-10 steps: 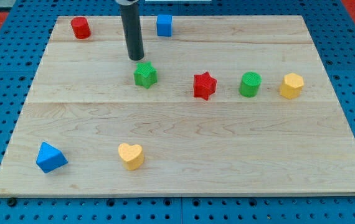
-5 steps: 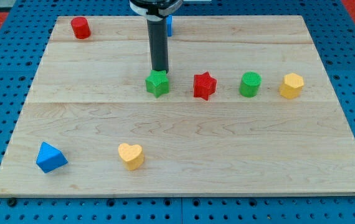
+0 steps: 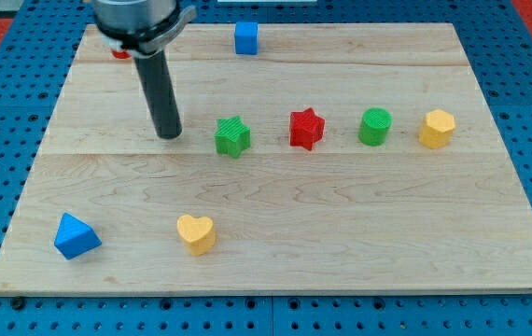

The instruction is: Slide the green star vertically below the blue cube

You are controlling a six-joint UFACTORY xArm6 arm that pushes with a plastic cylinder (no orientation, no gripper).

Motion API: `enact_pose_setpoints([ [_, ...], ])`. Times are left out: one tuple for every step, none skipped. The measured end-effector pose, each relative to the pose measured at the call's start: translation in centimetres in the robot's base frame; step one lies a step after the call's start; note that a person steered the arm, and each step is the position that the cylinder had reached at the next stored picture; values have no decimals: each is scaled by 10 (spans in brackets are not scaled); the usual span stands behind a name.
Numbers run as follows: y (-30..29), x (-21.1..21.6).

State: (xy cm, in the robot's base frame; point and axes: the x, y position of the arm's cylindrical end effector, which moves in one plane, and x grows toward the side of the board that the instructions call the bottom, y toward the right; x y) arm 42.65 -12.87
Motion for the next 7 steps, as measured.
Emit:
enact_pose_setpoints([
  [9, 23],
  [49, 9],
  [71, 0],
  [71, 18],
  [97, 31],
  [103, 28],
  [72, 22],
])
